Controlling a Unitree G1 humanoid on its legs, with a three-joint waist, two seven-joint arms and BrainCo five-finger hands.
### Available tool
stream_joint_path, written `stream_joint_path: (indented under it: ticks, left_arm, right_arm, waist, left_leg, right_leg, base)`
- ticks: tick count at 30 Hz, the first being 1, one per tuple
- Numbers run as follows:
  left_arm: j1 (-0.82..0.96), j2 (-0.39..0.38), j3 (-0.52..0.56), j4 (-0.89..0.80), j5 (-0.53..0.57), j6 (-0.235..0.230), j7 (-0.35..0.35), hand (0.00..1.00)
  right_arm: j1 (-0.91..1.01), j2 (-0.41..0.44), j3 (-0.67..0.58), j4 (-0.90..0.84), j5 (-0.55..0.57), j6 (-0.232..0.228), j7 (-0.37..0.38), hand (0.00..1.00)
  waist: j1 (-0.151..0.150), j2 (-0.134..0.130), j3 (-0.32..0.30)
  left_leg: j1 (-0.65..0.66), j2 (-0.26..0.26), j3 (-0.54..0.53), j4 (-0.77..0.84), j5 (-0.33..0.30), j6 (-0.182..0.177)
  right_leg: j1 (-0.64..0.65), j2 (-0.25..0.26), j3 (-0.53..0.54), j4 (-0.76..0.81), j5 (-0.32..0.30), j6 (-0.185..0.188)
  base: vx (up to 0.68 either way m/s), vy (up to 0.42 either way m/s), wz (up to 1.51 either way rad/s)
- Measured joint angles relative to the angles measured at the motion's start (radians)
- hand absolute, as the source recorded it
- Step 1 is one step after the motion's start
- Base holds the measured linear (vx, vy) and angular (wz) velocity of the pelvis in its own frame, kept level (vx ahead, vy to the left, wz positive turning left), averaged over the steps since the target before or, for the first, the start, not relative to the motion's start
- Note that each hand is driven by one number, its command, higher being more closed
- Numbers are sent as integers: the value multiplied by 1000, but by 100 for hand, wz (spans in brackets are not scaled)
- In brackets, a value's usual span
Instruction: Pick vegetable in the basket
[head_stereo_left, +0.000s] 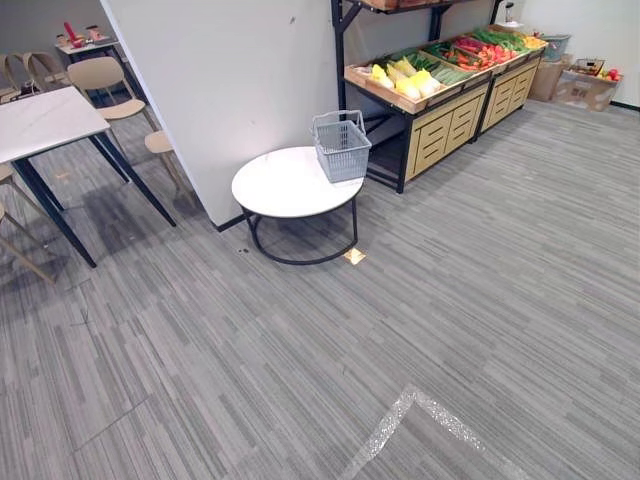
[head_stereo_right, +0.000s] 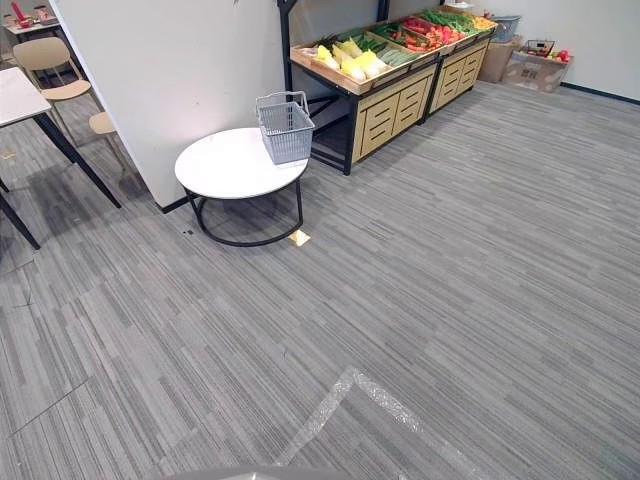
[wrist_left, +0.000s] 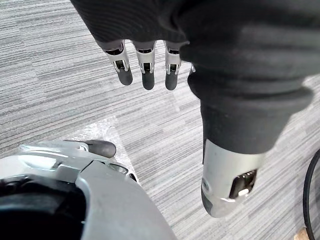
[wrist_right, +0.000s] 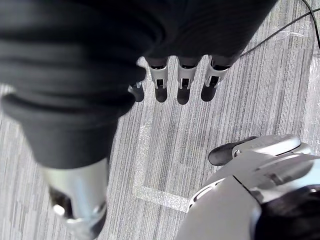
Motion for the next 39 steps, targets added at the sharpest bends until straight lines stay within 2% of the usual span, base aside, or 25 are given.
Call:
stream_joint_path:
  ticks: [8, 15, 20, 27, 39]
  left_arm:
    - [-17, 13, -37, 27, 3, 0, 0, 0]
    - [-21, 23, -74, 27, 9, 0, -2, 0]
    - [-21, 26, -73, 27, 58, -1, -7, 0]
    - [-21, 30, -71, 27, 58, -11, -30, 0]
    - [-23, 30, -72, 25, 52, -14, -33, 0]
  right_arm:
    - [-25, 2, -33, 15, 0, 0, 0, 0]
    - [-25, 2, -33, 14, 0, 0, 0, 0]
    - [-21, 3, -33, 14, 1, 0, 2, 0]
    - [-18, 6, -31, 15, 35, -1, 39, 0]
    - [-21, 8, -31, 14, 48, -1, 44, 0]
  waist:
    - [-1, 1, 7]
    - [-1, -1, 7]
    - [-1, -3, 7]
    - [-1, -9, 10]
    - [0, -10, 23]
  left_leg:
    - [10, 7, 3, 0, -12, -16]
    - [8, 13, 12, -5, -12, -16]
    - [10, 20, 30, -5, -14, -12]
    - [14, 22, 37, -1, -20, -16]
    - [27, 24, 50, -2, -23, -20]
  right_leg:
    - [3, 5, 5, -5, -5, 9]
    - [0, 12, 13, -17, -6, 16]
    - [-1, 20, 26, -22, -4, 18]
    - [3, 24, 28, -25, 4, 7]
    - [17, 25, 26, -34, 4, 8]
  base:
    - [-48, -29, -3]
    - [-68, -42, -5]
    - [15, -34, -9]
    - [62, -18, -3]
    - [-34, -28, -1]
